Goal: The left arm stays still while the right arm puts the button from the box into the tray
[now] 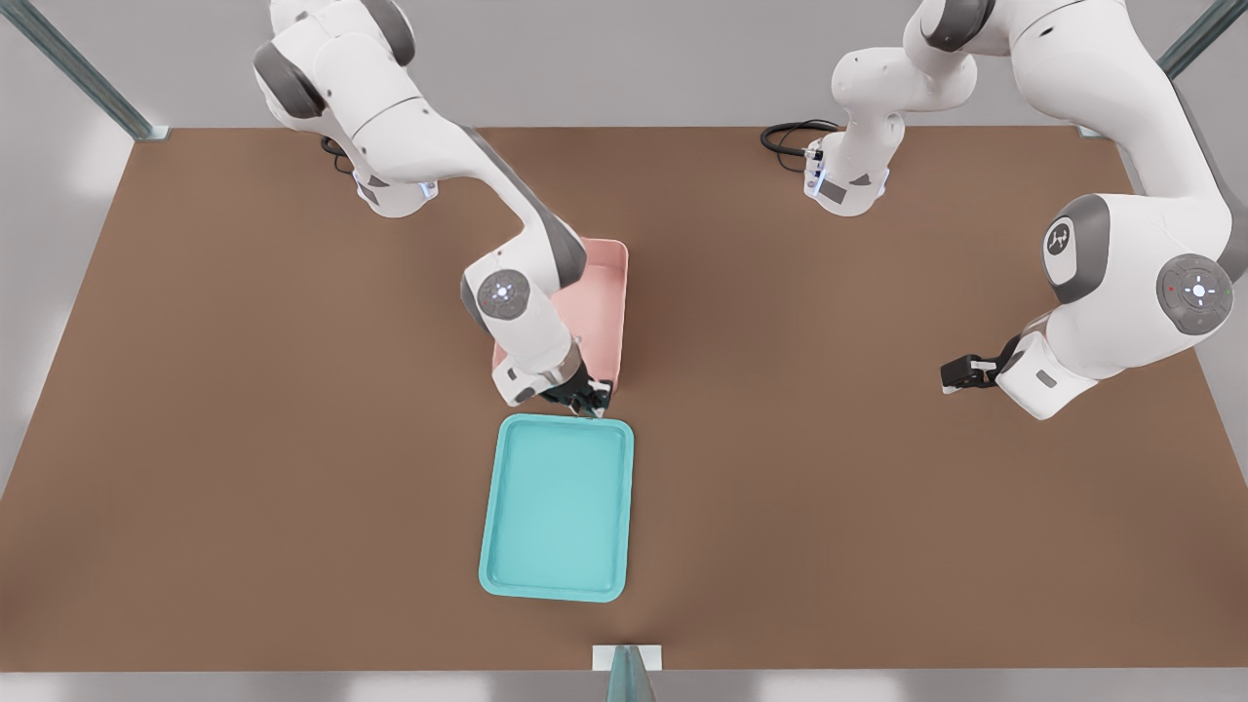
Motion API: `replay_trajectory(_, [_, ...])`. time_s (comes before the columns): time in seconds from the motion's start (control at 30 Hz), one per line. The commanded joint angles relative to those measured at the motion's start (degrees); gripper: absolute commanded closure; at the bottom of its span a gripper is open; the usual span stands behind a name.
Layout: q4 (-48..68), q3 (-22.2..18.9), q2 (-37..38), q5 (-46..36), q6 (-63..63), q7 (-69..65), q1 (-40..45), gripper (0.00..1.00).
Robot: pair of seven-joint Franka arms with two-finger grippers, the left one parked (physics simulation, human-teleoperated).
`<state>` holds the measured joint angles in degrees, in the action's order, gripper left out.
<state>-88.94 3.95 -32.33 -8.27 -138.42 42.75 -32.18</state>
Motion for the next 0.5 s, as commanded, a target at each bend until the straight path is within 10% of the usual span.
replay_trajectory(0.0, [5.0,-2.3,-3.2,-6.8,2.9,-36.0,1.2,0.53])
replay_trajectory(0.27, [19.2,-3.1,-20.4,-7.4,-1.8,-47.3,4.9,0.52])
replay_trajectory(0.3, [20.4,-3.1,-21.0,-7.4,-1.9,-47.1,4.9,0.0])
replay_trajectory(0.43, [19.9,-3.0,-18.7,-7.6,0.9,-46.8,4.9,0.0])
replay_trajectory(0.47, [19.7,-4.0,-9.8,-5.5,17.8,-46.9,7.1,0.0])
